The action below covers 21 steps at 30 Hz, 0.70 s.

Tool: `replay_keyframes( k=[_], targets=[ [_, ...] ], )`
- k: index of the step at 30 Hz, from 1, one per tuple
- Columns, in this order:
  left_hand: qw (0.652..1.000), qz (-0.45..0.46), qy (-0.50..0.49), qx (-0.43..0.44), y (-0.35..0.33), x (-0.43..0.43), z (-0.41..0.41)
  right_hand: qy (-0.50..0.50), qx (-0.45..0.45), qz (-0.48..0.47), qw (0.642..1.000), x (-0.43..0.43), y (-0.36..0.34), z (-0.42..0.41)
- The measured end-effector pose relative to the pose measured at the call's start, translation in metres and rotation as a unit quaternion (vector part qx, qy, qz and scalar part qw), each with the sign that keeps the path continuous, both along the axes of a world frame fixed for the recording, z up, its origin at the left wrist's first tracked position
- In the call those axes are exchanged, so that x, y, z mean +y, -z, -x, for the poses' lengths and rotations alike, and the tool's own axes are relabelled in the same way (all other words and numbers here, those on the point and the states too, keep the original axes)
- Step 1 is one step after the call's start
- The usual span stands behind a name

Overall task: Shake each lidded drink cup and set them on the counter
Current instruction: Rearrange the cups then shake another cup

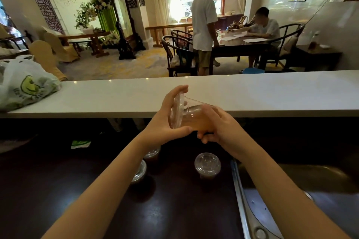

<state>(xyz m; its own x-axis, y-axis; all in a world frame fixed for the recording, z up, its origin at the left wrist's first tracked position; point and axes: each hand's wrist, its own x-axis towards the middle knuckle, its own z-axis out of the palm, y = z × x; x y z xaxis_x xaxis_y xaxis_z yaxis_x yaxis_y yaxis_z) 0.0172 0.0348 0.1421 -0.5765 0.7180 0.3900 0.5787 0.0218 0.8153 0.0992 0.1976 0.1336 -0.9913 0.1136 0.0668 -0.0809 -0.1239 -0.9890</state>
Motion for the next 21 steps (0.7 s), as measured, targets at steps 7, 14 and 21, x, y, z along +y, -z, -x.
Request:
replay_keyframes(
  k=[7, 14, 21],
  targets=[
    [0.94, -0.006, 0.047, -0.338, -0.001, -0.003, 0.008, 0.038, 0.091, -0.159, 0.982, 0.001, 0.012, -0.006],
    [0.952, -0.026, 0.001, -0.305, 0.0, 0.002, 0.002, -0.009, 0.105, -0.157, 0.982, 0.004, 0.011, -0.008],
    [0.998, 0.006, -0.041, -0.055, 0.004, 0.001, -0.006, -0.016, -0.027, -0.042, 0.999, 0.004, 0.006, -0.004]
  ],
)
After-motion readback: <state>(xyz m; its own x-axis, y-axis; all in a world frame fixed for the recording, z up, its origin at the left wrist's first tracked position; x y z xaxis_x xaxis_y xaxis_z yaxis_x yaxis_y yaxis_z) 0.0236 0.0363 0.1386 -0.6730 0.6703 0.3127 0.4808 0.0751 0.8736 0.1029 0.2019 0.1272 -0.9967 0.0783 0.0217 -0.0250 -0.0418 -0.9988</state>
